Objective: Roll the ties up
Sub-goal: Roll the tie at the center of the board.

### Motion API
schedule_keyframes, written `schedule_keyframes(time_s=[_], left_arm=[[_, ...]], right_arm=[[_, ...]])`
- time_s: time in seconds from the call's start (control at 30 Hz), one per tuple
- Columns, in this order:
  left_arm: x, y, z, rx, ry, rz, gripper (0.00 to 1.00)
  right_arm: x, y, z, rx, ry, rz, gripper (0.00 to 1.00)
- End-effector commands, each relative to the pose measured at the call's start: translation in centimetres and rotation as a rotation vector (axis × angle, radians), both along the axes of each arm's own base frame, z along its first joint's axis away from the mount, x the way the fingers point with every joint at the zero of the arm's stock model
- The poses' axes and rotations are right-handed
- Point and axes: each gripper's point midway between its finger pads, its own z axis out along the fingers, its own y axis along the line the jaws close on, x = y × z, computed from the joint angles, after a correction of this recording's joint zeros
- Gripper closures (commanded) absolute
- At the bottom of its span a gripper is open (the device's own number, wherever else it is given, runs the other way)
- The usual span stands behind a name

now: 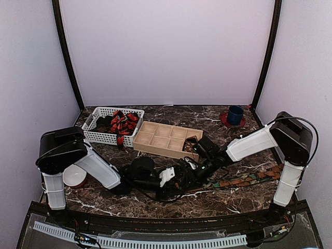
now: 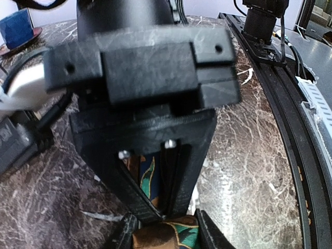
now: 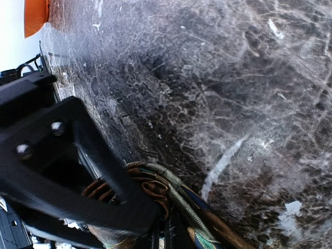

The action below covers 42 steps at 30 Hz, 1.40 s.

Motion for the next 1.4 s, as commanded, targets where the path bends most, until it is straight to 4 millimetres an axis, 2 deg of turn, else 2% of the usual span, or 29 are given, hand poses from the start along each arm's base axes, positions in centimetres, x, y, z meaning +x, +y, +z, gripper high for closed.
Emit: schedule_keyframes(time_s=[0.0, 0.2, 0.4, 0.5, 0.6, 0.7, 0.87, 1.1, 1.2, 1.37], left_arm=[[-0.4, 1.2, -3.7, 0.095, 0.044, 0.025, 0.62], [-0.6, 3.2, -6.1, 0.18, 0.062, 0.063, 0.65], [-1.0, 4.5, -6.9, 0.245, 0.082, 0.07, 0.66], [-1.1, 5.0, -7.4, 0.278, 0.095, 0.078, 0.66], [-1.2, 5.1, -7.5, 0.297, 0.106, 0.081, 0.66], [-1.2, 5.0, -7.4, 0.307, 0.114, 0.079, 0.65], [-1.0, 4.9, -7.4, 0.311, 0.117, 0.088, 0.65], [-1.0, 4.9, -7.4, 0.314, 0.132, 0.097, 0.65], [-1.0, 4.9, -7.4, 0.318, 0.135, 0.1, 0.65], [-1.0, 4.9, -7.4, 0.323, 0.137, 0.1, 0.65]], right_arm=[[0.0, -2.0, -3.1, -0.136, -0.004, -0.023, 1.0], [0.3, -1.7, -2.1, -0.111, -0.028, -0.024, 0.98], [1.0, -1.2, 1.7, -0.011, -0.058, -0.055, 0.77], [1.4, -0.3, 4.1, 0.079, -0.053, -0.076, 0.65], [1.5, 0.9, 5.7, 0.137, -0.04, -0.084, 0.57], [0.9, 1.5, 5.2, 0.112, -0.026, -0.06, 0.56], [0.5, 1.3, 3.1, 0.055, -0.005, -0.057, 0.59], [0.0, 2.1, 1.8, 0.028, 0.009, -0.044, 0.62], [0.1, 2.5, 2.0, 0.036, 0.008, -0.043, 0.62], [0.1, 2.8, 4.1, 0.081, -0.006, -0.038, 0.61]])
